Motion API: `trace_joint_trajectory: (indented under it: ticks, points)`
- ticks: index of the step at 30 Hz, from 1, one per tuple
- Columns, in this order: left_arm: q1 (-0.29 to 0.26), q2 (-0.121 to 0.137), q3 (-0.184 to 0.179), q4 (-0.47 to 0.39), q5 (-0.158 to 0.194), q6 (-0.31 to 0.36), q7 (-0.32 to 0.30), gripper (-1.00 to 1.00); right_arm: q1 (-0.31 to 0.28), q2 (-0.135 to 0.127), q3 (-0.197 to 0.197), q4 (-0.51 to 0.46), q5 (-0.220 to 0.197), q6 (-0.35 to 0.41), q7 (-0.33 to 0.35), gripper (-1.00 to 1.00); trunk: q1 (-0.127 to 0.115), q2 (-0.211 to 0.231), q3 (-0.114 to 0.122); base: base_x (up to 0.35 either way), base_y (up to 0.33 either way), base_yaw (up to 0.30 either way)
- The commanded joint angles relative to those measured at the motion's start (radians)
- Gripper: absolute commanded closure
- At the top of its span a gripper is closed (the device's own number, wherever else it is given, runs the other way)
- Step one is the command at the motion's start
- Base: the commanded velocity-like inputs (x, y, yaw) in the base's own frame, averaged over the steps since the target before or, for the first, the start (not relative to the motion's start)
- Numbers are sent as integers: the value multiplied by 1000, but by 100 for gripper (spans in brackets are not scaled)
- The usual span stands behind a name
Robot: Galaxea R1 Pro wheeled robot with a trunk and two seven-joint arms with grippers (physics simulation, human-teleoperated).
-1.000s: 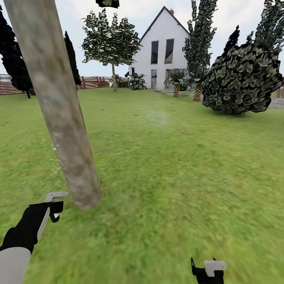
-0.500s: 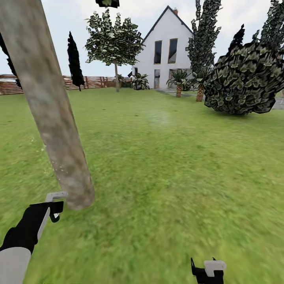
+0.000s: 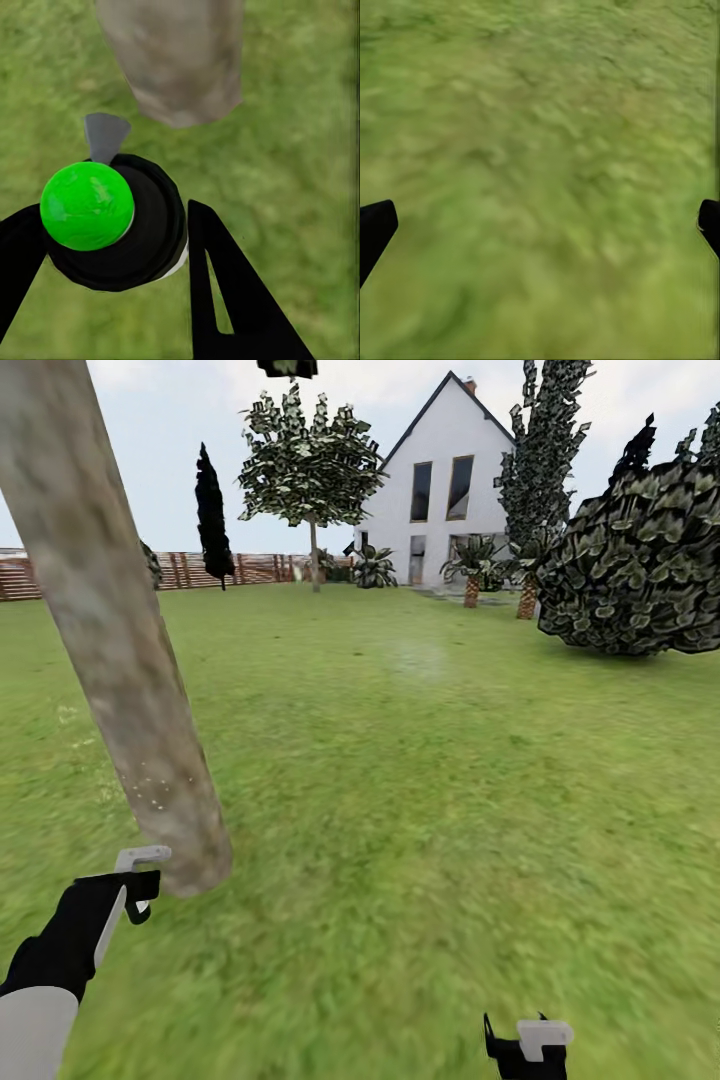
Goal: In the garden, pick up the pesticide atomizer on the floor and spray pesticide onto both trees until each tree trunk is fully covered.
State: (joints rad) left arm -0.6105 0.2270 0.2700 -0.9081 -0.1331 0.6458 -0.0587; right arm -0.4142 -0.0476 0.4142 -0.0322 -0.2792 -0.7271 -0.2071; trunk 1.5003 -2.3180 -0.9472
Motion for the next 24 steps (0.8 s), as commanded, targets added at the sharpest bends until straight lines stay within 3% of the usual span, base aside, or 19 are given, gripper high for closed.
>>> trace_joint_trajectory:
  ticks: [1,6,15,22,24]
  points:
    - [0,0,0,0,0,0,0,100,0,0,0,0,0,0,0,-100,0,0,0,174,-242,0]
    - [0,0,0,0,0,0,0,100,0,0,0,0,0,0,0,-100,0,0,0,173,-242,82]
    - [0,0,1,0,0,-1,0,100,0,0,0,0,0,0,0,-100,0,0,0,160,-243,272]
    - [0,1,2,-1,0,-2,0,100,0,0,0,0,1,0,0,-100,0,0,0,24,-267,277]
    - [0,0,42,-2,1,-5,0,100,0,0,0,0,1,0,0,-100,0,0,0,49,-271,277]
